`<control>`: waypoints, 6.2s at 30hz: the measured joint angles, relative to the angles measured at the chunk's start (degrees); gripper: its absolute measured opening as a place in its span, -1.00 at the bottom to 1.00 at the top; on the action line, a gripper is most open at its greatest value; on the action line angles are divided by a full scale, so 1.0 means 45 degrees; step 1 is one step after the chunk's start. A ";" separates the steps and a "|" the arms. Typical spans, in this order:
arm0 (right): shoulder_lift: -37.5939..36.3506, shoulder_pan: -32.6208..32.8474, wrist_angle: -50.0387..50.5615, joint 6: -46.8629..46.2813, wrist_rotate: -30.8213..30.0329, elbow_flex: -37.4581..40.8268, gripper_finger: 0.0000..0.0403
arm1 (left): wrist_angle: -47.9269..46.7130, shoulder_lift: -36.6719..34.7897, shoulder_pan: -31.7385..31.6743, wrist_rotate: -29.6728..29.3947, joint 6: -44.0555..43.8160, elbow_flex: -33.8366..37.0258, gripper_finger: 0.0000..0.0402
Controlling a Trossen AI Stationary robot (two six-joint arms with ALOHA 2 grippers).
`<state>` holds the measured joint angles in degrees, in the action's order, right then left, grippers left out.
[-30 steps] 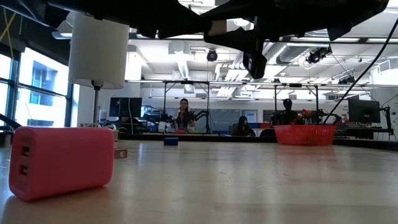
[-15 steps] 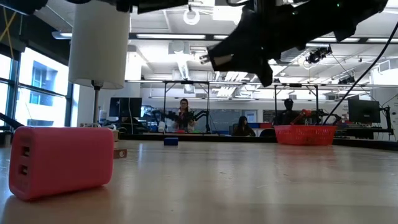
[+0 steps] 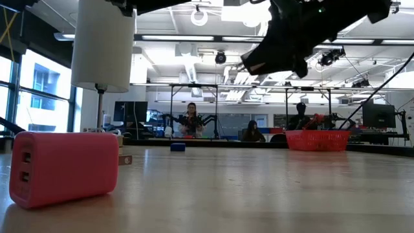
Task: Pick & Place Office items
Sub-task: Put the white charger adapter into the top red basket, then put the blue digital clock into the bottom red basket
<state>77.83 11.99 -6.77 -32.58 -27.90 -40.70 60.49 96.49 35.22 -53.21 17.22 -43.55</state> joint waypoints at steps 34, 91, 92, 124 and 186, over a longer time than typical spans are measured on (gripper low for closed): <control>-0.4542 -0.3540 0.9677 -0.0509 -0.0962 -0.0481 -0.44 | -0.1499 0.0010 -0.0010 -0.0418 -0.1595 0.0000 0.46; 0.1608 -1.3458 1.1839 0.1651 0.3609 -0.3820 -0.44 | -0.2796 0.0010 -0.0175 -0.0454 -0.1153 0.0003 0.46; 0.1641 -1.3545 1.1763 0.1651 0.3602 -0.3820 -0.44 | -0.2811 0.0010 -0.0175 -0.0456 -0.1154 0.0004 0.46; 0.3459 -1.4115 1.0969 0.2078 0.3450 -0.3805 0.02 | -0.3582 0.0010 -0.0180 -0.0467 -0.1945 0.0002 0.46; -0.5233 -0.1844 1.5474 -0.3950 -0.2754 -0.3537 0.00 | -0.3270 0.0005 0.1605 -0.1968 -0.1770 0.0005 0.46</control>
<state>54.28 3.69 62.86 -50.35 -40.30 -56.62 45.77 96.51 42.45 -62.06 9.26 -43.53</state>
